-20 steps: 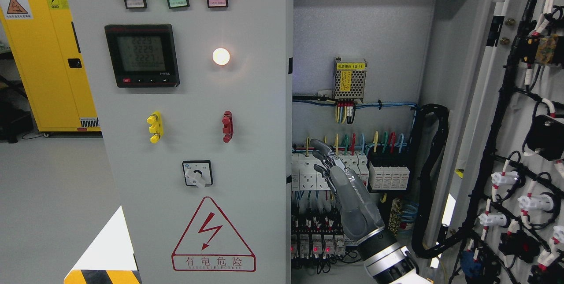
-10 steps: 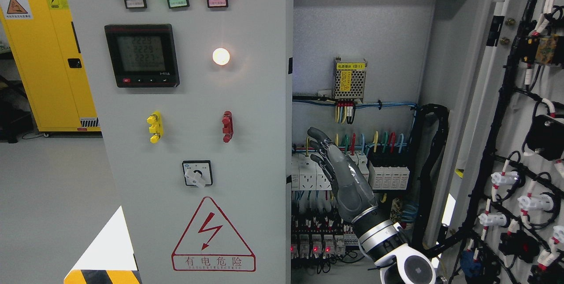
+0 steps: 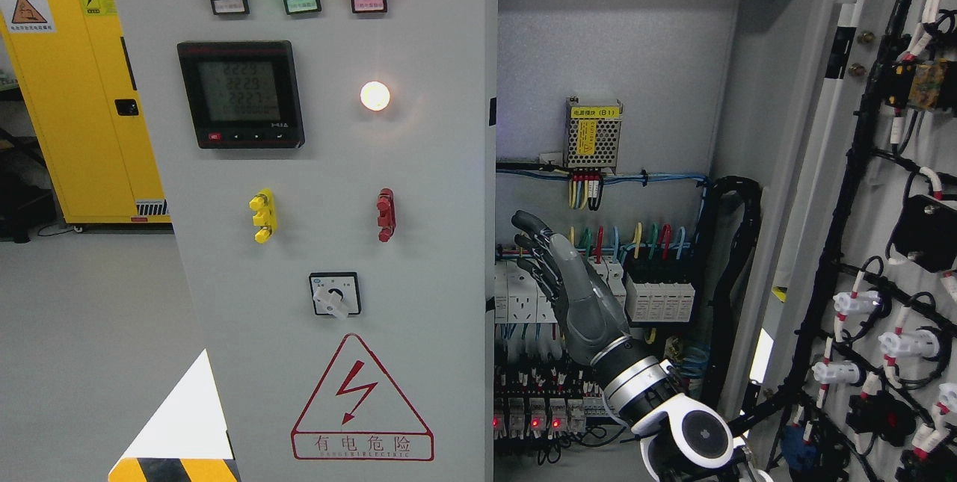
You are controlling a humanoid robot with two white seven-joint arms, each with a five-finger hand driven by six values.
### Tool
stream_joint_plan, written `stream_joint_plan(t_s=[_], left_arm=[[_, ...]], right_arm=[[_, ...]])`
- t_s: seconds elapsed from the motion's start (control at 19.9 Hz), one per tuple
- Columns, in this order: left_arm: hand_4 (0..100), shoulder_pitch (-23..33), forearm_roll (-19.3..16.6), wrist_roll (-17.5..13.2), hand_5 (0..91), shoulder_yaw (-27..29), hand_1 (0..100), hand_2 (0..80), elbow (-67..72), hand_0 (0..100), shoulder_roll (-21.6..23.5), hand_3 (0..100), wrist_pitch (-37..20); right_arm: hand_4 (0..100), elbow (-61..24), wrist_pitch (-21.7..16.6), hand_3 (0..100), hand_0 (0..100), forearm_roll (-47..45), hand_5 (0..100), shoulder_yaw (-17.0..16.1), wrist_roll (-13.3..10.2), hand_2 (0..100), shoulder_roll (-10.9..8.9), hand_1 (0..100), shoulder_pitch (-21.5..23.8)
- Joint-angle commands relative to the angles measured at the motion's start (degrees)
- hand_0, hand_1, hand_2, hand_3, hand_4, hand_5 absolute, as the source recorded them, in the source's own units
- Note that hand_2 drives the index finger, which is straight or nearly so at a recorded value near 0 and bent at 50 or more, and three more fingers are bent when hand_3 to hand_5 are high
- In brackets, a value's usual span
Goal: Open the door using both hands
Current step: 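Hook the right hand fingers behind the indicator-light door edge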
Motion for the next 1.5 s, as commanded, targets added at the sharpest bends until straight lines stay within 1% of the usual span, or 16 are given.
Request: stream_joint_plan(t_s=[0.0, 0.1, 0.15, 0.2, 0.25, 0.3, 0.45, 0.6, 0.8, 1.05, 1.2, 1.25, 1.3, 1.45], left_arm=[[0, 0.09, -0.01, -0.07, 0.0, 0.08, 0, 0.0, 0.08, 0, -1.14, 1, 0.03], [0, 0.27, -0.01, -0.07, 0.0, 0.08, 0, 0.0, 0.08, 0, -1.32, 1, 0.03], [0, 0.27, -0.01, -0.07, 0.0, 0.08, 0, 0.0, 0.08, 0, -1.41, 1, 0.03], [0, 0.27, -0.01, -0.07, 0.0, 0.08, 0, 0.0, 0.08, 0, -1.41, 1, 0.03], [0, 0.35, -0.01, -0.07, 0.0, 0.08, 0, 0.0, 0.08, 0, -1.32, 1, 0.03], [0, 0.35, -0.01, -0.07, 0.0, 0.08, 0, 0.0, 0.08, 0, -1.32, 1, 0.03], [0, 0.35, -0.01, -0.07, 0.0, 0.08, 0, 0.0, 0.08, 0, -1.32, 1, 0.03], [0, 0.35, -0.01, -0.07, 0.0, 0.08, 0, 0.0, 0.08, 0, -1.41, 1, 0.03], [0, 0.35, -0.01, -0.07, 0.0, 0.08, 0, 0.0, 0.08, 0, -1.50, 1, 0.03], [0, 0.35, -0.01, 0.02, 0.0, 0.08, 0, 0.0, 0.08, 0, -1.58, 1, -0.05], [0, 0.35, -0.01, -0.07, 0.0, 0.08, 0, 0.0, 0.08, 0, -1.58, 1, 0.03], [0, 0.35, -0.01, -0.07, 0.0, 0.08, 0, 0.0, 0.08, 0, -1.58, 1, 0.03], [0, 0.35, -0.01, -0.07, 0.0, 0.08, 0, 0.0, 0.08, 0, -1.58, 1, 0.03], [0, 0.35, -0.01, -0.07, 0.0, 0.08, 0, 0.0, 0.08, 0, -2.02, 1, 0.03]], right_arm=[[0, 2.62, 1.04, 0, 22, -2.60, 0, -0.24, 0.25, 0, -0.12, 0, -1.73], [0, 3.49, 1.13, 0, 22, -2.61, 0, -0.32, 0.51, 0, -0.03, 0, -2.78], [0, 3.58, 1.13, 0, 22, -2.61, 0, -0.32, 2.00, 0, -0.11, 0, -2.87], [0, 3.67, 1.21, 0, 22, -2.69, 0, -0.32, 4.27, 0, -0.03, 0, -2.79], [0, 3.67, 1.21, 0, 22, -2.61, 0, -0.32, 5.25, 0, -0.03, 0, -2.87], [0, 3.76, 1.39, 0, 22, -2.69, 0, -0.41, 5.35, 0, 0.06, 0, -2.96], [0, 5.16, 3.05, 0, 22, -3.48, 0, -3.30, 5.70, 0, 0.06, 0, -4.54], [0, 6.05, 4.64, 0, 22, -5.94, 0, -3.49, 6.14, 0, -0.03, 0, -5.51], [0, 6.57, 7.01, 0, 22, -7.69, 0, -3.58, 6.14, 0, 0.06, 0, -6.30], [0, 6.93, 7.10, 0, 22, -10.07, 0, -3.49, 6.49, 0, -0.03, 0, -6.65], [0, 7.19, 7.19, 0, 22, -10.08, 0, -3.58, 10.08, 0, -0.03, 0, -7.44], [0, 7.28, 7.19, 0, 22, -9.99, 0, -3.58, 10.88, 0, -0.03, 0, -7.44], [0, 7.63, 7.19, 0, 22, -9.99, 0, -3.58, 11.32, 0, -0.03, 0, -7.53], [0, 8.86, 7.19, 0, 22, -10.16, 0, -3.58, 11.59, 0, 0.06, 0, -7.71]])
